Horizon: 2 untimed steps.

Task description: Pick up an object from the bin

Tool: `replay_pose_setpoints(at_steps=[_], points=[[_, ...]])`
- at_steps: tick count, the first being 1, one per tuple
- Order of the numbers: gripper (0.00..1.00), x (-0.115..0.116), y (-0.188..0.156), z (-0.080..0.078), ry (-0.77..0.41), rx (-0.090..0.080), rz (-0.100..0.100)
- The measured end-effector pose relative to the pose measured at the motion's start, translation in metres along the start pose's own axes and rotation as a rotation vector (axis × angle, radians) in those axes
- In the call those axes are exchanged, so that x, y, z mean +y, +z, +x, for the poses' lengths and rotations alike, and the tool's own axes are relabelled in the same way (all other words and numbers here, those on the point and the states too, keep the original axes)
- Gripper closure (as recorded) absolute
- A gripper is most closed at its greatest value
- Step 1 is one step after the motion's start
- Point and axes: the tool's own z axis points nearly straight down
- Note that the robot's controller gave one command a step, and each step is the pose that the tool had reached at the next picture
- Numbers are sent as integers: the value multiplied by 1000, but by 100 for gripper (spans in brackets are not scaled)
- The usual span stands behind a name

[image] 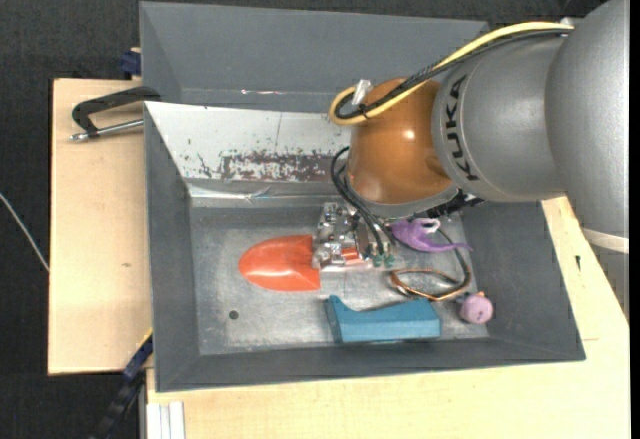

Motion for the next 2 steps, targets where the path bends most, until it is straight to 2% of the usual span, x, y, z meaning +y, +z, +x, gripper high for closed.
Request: replay_pose_setpoints(at_steps=[1, 2], points=[[100, 0, 0, 0, 0, 0, 0], [100, -12, -38, 11, 56, 11, -1]])
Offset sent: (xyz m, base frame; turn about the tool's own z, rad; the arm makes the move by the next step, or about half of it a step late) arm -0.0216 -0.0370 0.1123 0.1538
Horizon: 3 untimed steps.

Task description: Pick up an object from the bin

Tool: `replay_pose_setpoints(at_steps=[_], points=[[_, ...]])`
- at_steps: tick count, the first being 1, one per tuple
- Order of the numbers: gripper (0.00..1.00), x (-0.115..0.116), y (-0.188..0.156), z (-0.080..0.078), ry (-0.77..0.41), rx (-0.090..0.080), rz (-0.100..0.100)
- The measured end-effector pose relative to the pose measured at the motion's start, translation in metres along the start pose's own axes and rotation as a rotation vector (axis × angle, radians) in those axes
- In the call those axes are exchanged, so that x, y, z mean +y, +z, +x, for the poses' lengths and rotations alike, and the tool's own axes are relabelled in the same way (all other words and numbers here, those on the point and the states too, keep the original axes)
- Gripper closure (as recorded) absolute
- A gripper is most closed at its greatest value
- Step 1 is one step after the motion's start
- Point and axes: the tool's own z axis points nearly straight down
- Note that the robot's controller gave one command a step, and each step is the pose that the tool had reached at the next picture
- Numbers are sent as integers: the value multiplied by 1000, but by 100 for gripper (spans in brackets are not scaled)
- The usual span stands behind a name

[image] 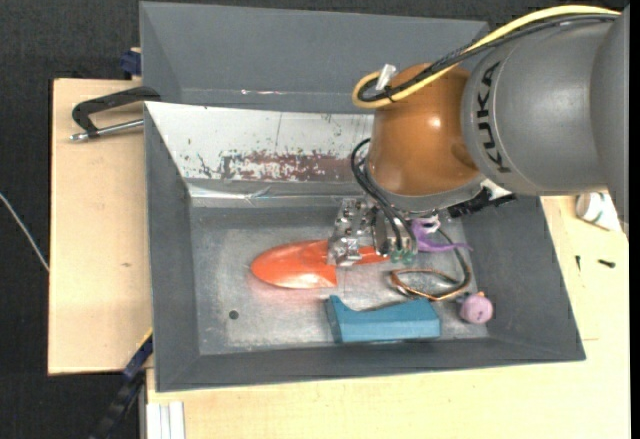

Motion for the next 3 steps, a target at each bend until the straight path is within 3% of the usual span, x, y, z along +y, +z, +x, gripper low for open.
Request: replay_pose_setpoints(at_steps=[1, 2, 3], points=[[100, 9, -48, 10, -102, -5, 1], [100, 10, -62, 0, -127, -12, -1], [100, 11, -94, 9, 51, -7, 0]])
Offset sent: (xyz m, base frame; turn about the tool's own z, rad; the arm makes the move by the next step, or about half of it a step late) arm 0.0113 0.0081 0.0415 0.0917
